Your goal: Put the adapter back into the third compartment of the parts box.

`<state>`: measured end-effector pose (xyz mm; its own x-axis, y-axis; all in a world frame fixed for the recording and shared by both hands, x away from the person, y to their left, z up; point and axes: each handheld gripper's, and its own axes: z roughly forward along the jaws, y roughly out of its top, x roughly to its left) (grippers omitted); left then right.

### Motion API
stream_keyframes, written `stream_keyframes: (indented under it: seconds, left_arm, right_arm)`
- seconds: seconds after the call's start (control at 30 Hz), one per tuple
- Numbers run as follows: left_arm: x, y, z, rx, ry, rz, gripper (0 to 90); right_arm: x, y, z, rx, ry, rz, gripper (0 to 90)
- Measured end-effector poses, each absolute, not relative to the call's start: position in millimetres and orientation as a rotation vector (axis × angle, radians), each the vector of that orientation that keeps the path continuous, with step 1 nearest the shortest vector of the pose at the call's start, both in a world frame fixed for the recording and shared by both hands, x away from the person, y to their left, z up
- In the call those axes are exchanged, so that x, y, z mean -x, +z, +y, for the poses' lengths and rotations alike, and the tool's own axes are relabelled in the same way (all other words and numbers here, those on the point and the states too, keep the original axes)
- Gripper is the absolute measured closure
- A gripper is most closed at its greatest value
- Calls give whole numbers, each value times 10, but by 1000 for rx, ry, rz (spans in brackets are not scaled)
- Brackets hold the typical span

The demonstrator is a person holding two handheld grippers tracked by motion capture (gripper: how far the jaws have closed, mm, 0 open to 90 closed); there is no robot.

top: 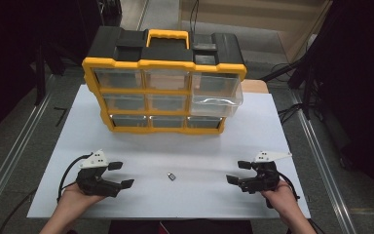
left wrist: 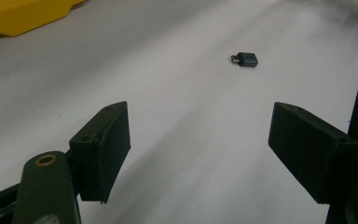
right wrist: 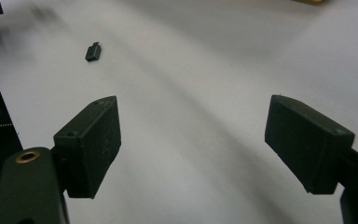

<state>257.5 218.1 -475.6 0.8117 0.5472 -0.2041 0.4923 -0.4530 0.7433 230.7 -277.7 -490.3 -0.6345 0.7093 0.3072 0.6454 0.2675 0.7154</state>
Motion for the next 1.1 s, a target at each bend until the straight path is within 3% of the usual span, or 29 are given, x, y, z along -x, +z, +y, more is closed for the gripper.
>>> stream_keyframes:
  seconds: [1.1]
  left_arm:
    - [-2583,-4733,2228,-2096,79,795,218]
  right_arm:
    - [-2303,-4903,-2720,-1312,1317,2430,165]
